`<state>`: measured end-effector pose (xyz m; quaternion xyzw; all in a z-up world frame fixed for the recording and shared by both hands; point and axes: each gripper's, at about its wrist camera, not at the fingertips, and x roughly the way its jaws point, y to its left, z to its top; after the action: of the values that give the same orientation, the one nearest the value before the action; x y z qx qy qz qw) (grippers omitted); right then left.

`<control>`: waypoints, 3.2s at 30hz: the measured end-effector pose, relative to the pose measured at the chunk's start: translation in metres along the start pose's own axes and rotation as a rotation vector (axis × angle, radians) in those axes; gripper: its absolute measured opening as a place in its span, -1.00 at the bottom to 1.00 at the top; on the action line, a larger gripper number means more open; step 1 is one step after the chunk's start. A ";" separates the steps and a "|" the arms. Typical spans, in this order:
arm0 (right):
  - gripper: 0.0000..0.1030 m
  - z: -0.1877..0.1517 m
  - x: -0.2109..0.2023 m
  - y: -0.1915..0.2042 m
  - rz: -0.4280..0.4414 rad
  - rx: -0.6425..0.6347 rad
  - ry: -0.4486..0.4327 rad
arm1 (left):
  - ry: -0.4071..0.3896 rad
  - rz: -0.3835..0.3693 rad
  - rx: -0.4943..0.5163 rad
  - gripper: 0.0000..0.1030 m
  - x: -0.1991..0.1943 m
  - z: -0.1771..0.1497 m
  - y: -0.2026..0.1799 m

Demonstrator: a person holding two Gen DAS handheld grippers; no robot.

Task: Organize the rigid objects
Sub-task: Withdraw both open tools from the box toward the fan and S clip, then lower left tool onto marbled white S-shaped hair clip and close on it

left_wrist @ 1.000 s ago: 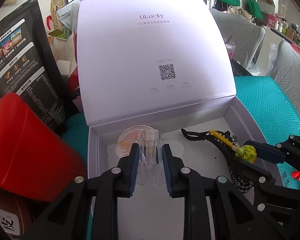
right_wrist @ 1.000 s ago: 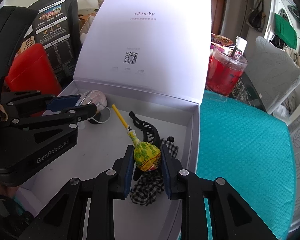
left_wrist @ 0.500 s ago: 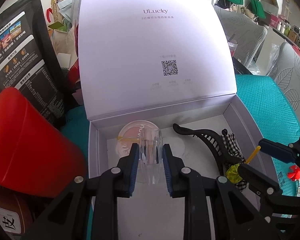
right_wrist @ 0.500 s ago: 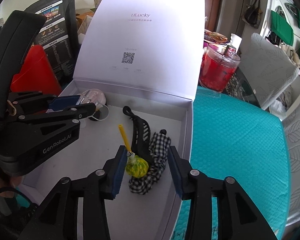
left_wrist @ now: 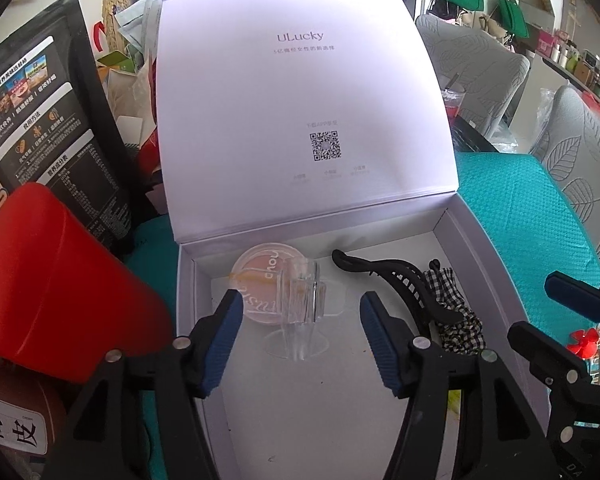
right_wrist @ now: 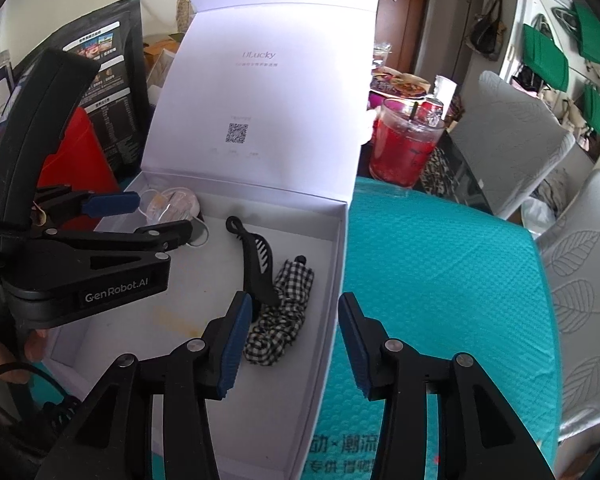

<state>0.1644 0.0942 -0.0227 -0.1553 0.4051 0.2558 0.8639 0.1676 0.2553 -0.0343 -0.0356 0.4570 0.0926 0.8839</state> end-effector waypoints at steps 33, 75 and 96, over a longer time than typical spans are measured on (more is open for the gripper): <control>0.17 -0.023 -0.133 -0.039 -0.071 0.047 -0.226 | -0.293 -0.017 0.028 0.77 -0.170 0.004 -0.059; 0.61 -0.212 -0.221 -0.148 -0.273 0.348 -0.187 | -0.210 -0.318 0.259 0.89 -0.168 -0.090 -0.238; 0.61 -0.259 -0.176 -0.217 -0.243 0.476 -0.090 | -0.011 -0.374 0.324 0.89 -0.074 -0.106 -0.315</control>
<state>0.0317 -0.2623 -0.0341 0.0162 0.3932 0.0545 0.9177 0.1023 -0.0790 -0.0420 0.0231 0.4467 -0.1468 0.8823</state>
